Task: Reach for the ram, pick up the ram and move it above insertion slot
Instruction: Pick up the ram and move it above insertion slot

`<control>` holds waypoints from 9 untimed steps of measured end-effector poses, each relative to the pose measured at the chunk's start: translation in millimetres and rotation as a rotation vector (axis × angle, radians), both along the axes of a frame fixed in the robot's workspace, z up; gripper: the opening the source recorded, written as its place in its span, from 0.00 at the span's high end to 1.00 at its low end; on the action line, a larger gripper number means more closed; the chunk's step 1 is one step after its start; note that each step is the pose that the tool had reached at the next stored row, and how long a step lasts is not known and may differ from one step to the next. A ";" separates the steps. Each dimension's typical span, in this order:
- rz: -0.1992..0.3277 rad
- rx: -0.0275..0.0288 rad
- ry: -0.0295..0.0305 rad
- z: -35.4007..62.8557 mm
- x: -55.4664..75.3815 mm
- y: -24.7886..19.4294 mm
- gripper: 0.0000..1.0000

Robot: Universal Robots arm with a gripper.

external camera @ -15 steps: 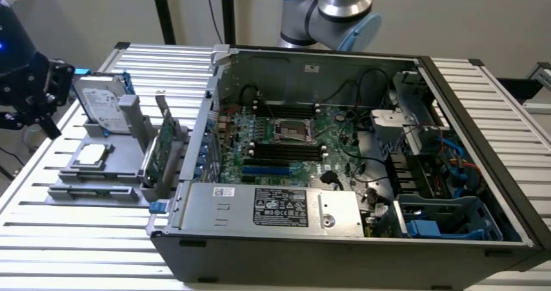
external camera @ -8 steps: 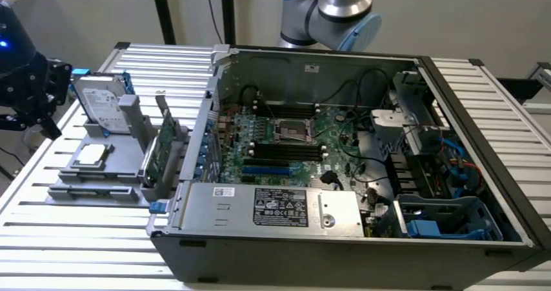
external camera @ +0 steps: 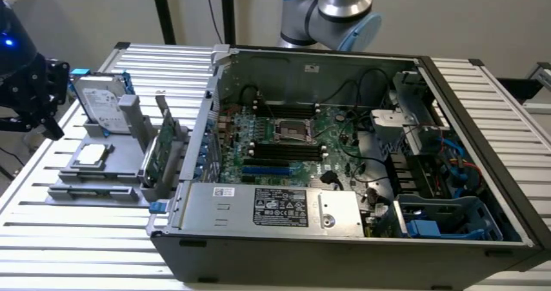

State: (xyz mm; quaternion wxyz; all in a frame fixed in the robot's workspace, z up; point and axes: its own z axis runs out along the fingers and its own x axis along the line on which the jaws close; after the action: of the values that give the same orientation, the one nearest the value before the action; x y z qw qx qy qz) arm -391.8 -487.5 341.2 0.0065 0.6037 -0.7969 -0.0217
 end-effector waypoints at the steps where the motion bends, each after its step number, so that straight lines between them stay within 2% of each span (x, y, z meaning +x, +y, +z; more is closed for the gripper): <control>1: 0.015 0.0006 -0.0045 -0.3 0.0 0.0 0.89; 6: 0.086 0.0038 -0.0267 -1.3 0.1 0.0 0.89; 9: 0.134 0.0062 -0.0364 -1.8 0.0 0.0 0.89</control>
State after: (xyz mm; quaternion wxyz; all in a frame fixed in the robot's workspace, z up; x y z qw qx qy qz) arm -391.7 -487.5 339.4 -0.0084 0.6560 -0.7546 -0.0127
